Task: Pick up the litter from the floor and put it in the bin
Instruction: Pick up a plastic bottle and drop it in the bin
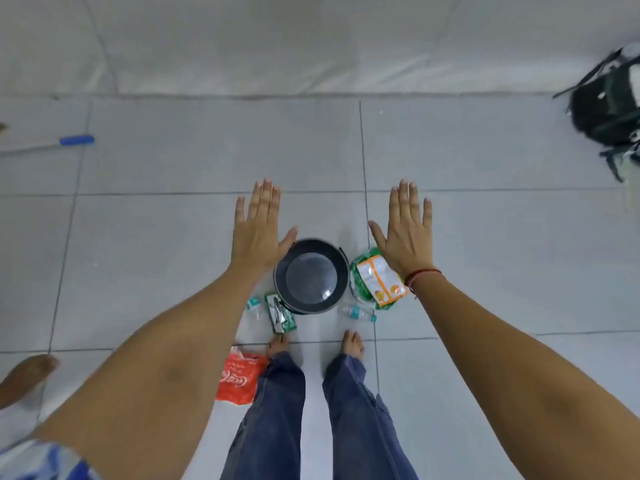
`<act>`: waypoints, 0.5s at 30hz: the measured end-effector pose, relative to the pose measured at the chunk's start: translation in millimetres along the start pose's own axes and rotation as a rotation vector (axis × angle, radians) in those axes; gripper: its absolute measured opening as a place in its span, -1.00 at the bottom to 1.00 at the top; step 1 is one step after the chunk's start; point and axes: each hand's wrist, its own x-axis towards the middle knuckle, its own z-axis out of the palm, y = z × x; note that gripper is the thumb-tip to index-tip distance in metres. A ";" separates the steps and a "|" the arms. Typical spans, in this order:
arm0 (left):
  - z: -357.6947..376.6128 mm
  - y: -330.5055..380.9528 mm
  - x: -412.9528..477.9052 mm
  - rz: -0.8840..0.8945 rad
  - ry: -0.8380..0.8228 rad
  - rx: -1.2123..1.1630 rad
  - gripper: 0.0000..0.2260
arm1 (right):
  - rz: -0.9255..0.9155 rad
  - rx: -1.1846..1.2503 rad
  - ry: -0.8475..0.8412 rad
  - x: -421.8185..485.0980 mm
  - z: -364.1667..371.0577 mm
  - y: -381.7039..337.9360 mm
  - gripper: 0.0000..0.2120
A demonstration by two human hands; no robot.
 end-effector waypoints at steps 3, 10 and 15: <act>101.6 -4.3 -14.0 -0.035 -0.111 0.007 -0.28 | 0.052 0.022 -0.108 -13.7 99.6 16.3 -0.37; 316.3 -34.8 -22.4 -0.071 -0.189 0.041 -0.30 | 0.075 -0.018 -0.448 -58.4 349.3 35.8 -0.53; 380.3 -42.4 0.6 -0.167 -0.085 -0.048 -0.32 | 0.079 0.014 -0.598 -68.4 454.8 25.9 -0.73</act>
